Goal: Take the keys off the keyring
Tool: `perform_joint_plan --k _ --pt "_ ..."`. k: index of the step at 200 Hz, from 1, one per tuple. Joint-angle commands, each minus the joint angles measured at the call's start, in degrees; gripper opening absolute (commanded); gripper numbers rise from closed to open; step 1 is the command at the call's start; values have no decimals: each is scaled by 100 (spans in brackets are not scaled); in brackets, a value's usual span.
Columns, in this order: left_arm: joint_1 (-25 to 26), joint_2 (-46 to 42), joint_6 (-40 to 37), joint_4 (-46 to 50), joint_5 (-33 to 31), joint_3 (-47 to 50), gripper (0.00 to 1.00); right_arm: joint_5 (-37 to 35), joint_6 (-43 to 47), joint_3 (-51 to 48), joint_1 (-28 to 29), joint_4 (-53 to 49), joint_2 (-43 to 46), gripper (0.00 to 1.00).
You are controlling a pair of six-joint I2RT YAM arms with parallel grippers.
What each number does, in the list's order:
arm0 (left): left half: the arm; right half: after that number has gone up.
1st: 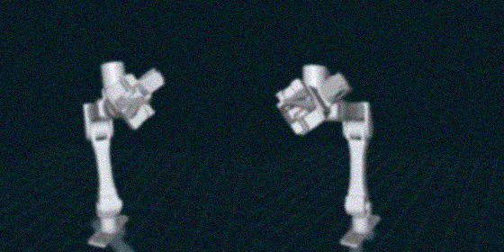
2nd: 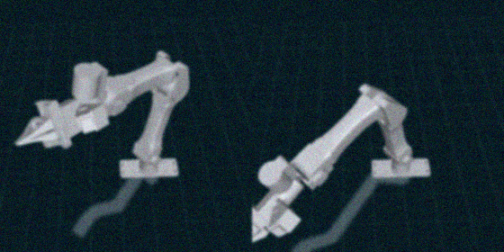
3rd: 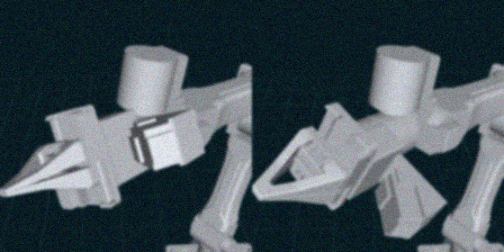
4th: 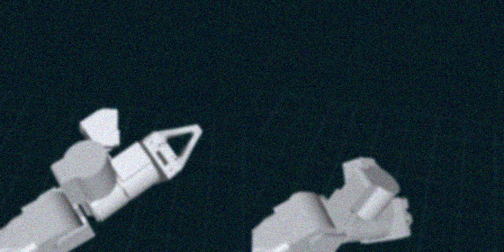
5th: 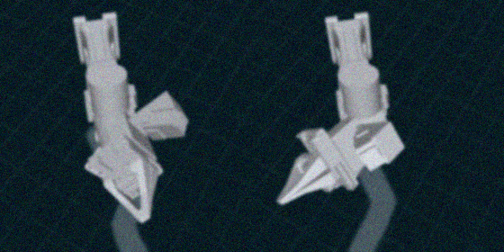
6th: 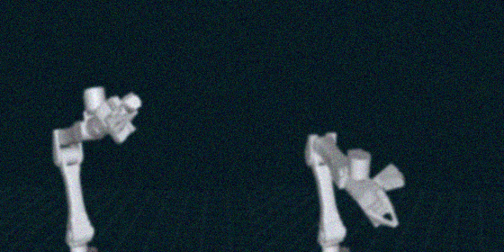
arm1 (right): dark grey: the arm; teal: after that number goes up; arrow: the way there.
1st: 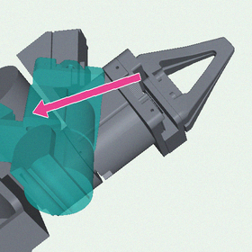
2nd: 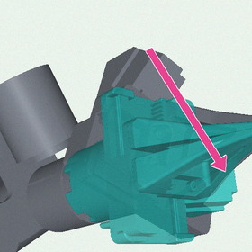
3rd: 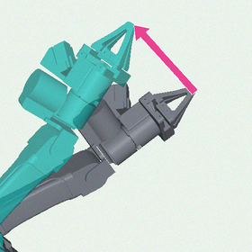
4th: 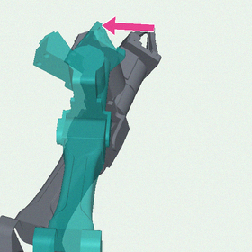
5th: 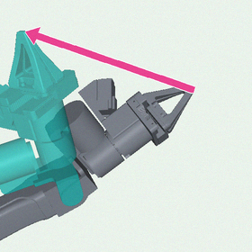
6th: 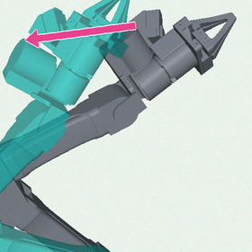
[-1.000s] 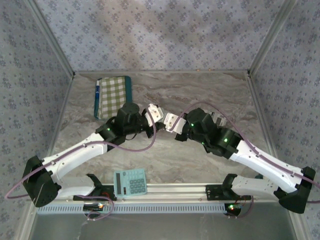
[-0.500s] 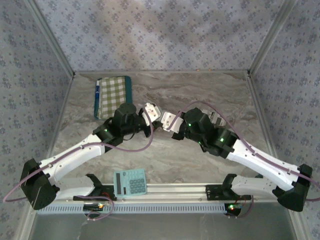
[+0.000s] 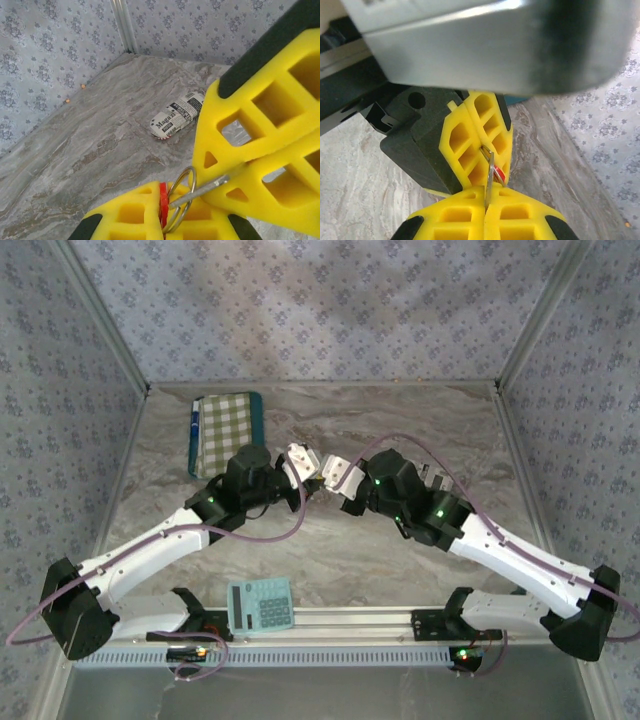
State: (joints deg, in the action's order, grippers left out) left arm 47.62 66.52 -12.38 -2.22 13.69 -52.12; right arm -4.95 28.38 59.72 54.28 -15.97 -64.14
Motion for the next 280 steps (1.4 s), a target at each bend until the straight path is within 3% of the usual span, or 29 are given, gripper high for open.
perform_joint_plan --k 1,24,62,130,210,280 --pt "520 -147 -89 -1957 1786 -355 0 1074 787 -400 657 -66 -759 0" --pt "513 -183 -140 -1816 1804 -386 0 831 1119 -522 822 -165 -713 0" --pt "504 -195 -168 -1738 1812 -413 0 1040 1294 -548 808 -355 -535 0" --pt "503 -114 -112 -1907 1807 -426 0 2842 -809 -529 388 885 -547 0" --pt "328 -367 57 -1815 1940 -355 0 777 1045 -985 1022 -7 -190 0" --pt "37 -397 247 -1622 2256 -468 0 210 1266 -930 1141 -903 490 0"
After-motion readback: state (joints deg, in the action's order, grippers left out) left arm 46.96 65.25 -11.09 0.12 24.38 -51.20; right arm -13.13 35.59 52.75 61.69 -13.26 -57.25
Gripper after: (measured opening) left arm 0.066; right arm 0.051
